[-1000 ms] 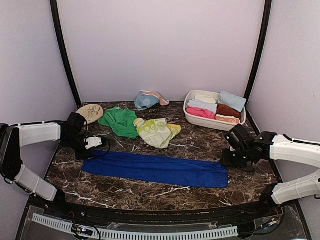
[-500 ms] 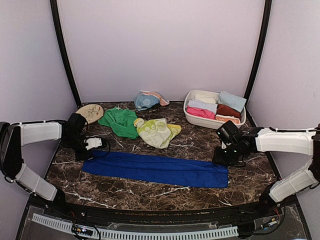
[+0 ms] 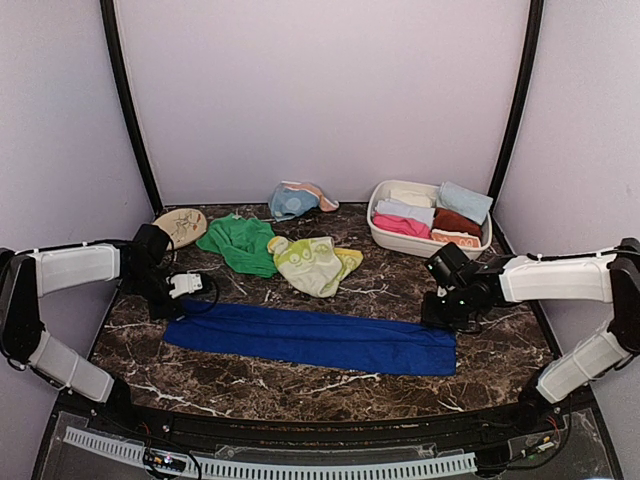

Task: Roll the towels
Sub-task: Smooth out the towel at the center of the board.

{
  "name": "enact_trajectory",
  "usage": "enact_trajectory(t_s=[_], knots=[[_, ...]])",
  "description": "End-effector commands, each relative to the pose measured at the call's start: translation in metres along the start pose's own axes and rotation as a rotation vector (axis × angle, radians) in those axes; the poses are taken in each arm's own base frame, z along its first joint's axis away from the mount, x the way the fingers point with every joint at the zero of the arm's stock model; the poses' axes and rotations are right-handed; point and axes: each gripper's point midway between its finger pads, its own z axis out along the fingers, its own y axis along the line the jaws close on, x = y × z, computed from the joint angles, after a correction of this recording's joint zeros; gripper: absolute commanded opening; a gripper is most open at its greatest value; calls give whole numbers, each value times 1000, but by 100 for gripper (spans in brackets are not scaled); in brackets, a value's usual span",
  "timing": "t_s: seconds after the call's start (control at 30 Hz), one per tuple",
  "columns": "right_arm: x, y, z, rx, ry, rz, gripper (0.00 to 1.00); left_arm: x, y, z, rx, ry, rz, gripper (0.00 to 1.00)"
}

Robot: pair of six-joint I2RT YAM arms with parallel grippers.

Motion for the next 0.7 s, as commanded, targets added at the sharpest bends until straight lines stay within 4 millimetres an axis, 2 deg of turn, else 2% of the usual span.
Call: enact_trajectory(t_s=[0.0,0.17,0.4,0.5,0.6,0.67], knots=[[-12,10,3,-27,-41,47,26,0,-4,-9,-2,-12,4,0],[-9,8,7,-8,-23,53,21,0,-5,-11,-6,-14,7,0],[-3,4,-2,15,-22,45,22,-2,-6,-15,0,-28,4,0],[4,6,0,20,-7,38,28,-1,-8,-14,7,-26,5,0],[9,6,3,28,2,38,26,1,-11,-13,14,-18,13,0],[10,7,4,22,0,51,21,4,-12,-11,17,-2,22,9]])
